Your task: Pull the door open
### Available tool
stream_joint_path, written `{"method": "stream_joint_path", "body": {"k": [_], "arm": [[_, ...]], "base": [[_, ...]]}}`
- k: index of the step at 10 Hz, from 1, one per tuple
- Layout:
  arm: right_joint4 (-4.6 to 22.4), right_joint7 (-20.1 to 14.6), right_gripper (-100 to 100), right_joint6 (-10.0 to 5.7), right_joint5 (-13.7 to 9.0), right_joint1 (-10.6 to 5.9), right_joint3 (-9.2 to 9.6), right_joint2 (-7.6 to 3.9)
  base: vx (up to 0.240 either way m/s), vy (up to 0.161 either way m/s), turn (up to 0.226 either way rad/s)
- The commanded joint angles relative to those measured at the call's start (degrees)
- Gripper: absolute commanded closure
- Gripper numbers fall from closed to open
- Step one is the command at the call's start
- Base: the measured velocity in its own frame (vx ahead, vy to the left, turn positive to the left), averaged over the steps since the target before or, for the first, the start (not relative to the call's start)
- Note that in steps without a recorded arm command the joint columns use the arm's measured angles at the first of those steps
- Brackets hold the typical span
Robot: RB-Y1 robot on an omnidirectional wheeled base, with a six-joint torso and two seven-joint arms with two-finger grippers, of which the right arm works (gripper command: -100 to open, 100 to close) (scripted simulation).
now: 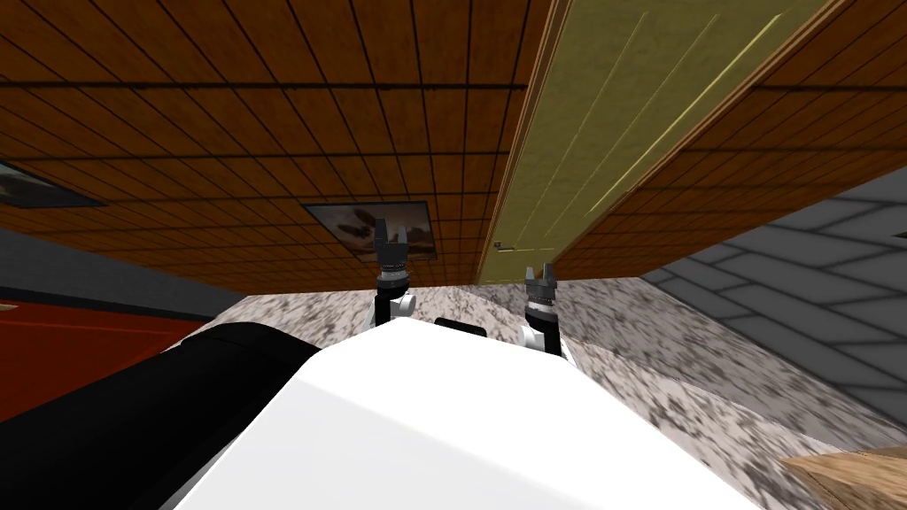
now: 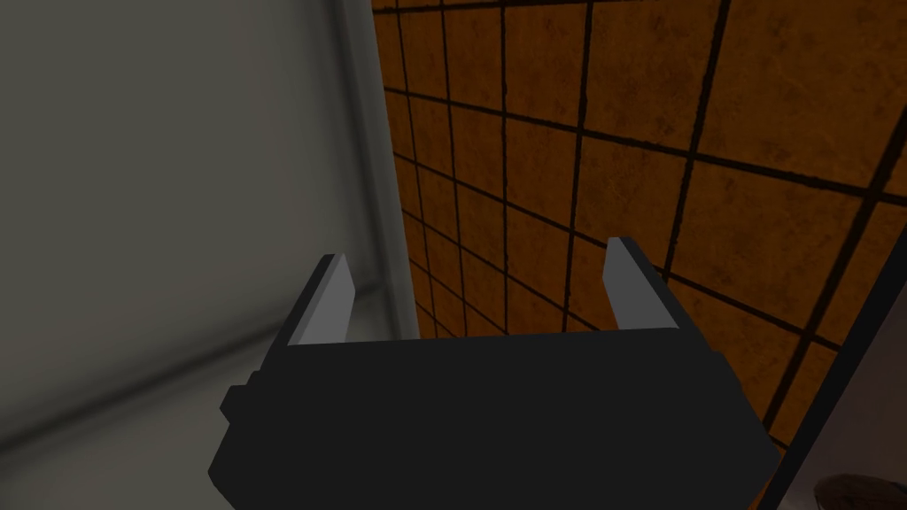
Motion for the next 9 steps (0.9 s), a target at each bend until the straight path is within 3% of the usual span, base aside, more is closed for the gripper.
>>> {"method": "stream_joint_path", "body": {"k": [1, 9], "arm": [[2.9, -0.3, -100, -0.52, -0.1, -1.04, 0.15, -0.39], [16.6, -2.3, -100, -3.3, -1.0, -4.94, 0.32, -2.86]], "base": [[0.054, -0.015, 0.078], [0.055, -0.032, 0.078]]}}
